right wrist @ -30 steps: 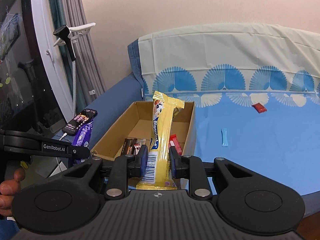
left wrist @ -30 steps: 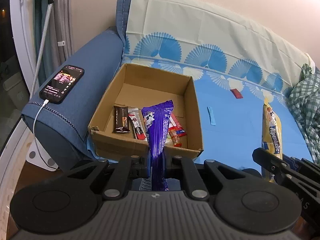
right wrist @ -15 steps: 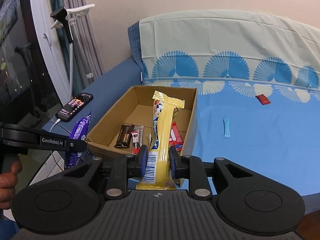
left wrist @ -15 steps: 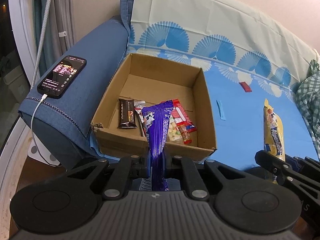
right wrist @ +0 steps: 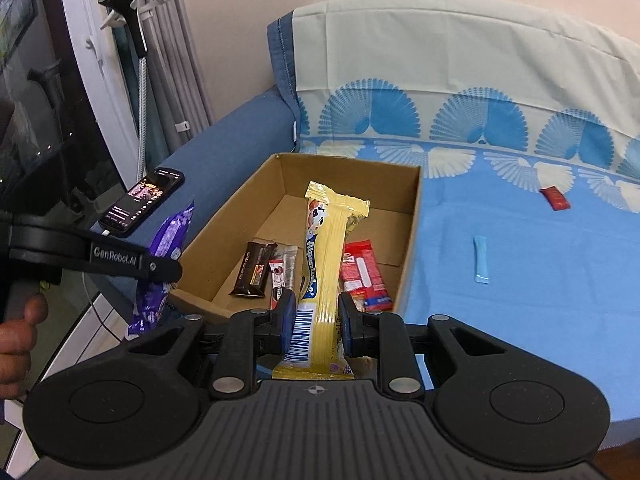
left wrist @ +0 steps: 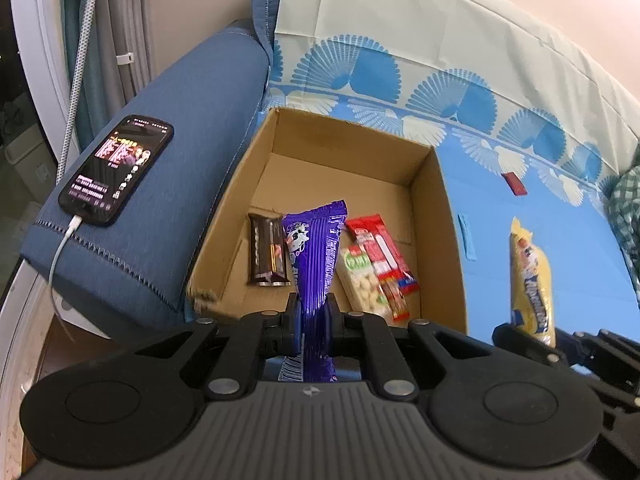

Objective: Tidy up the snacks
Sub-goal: 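Carry the purple bar with the left tool while the right tool carries the yellow bar into the box, then open the left tool in the box while the right tool releases the yellow bar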

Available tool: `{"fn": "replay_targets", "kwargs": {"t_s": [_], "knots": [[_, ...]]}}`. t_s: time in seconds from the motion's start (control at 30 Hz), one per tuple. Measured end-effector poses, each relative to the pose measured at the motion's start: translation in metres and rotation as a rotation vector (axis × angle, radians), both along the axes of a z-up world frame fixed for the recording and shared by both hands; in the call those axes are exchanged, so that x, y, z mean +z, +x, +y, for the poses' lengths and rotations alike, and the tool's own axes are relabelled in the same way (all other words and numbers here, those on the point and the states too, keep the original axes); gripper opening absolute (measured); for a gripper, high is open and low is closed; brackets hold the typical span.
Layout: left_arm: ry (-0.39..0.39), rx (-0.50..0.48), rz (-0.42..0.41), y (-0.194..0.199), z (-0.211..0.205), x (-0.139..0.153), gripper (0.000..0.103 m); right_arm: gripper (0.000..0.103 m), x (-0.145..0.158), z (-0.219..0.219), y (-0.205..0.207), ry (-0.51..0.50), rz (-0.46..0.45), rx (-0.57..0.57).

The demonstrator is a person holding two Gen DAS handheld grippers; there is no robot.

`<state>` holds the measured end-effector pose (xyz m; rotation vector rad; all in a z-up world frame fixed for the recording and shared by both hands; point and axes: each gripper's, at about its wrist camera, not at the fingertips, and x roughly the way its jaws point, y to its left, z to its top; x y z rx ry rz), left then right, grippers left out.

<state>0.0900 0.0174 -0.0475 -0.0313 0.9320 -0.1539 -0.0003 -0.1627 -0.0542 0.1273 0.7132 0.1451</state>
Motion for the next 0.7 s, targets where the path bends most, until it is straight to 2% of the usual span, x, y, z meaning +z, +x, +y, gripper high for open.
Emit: {"fn": "replay_targets", "kwargs": {"t_s": [0.3,0.7], "knots": [[0.021,0.016,0.038,0.058,-0.004,-0.016,0.011,0.024,-0.017,0.006,0.057,-0.005,0.044,0.025],[0.069,0.013,0.111,0.118,-0.011,-0.058,0.011,0.024,-0.056,0.011,0.122,0.01,0.126,0.041]]}}
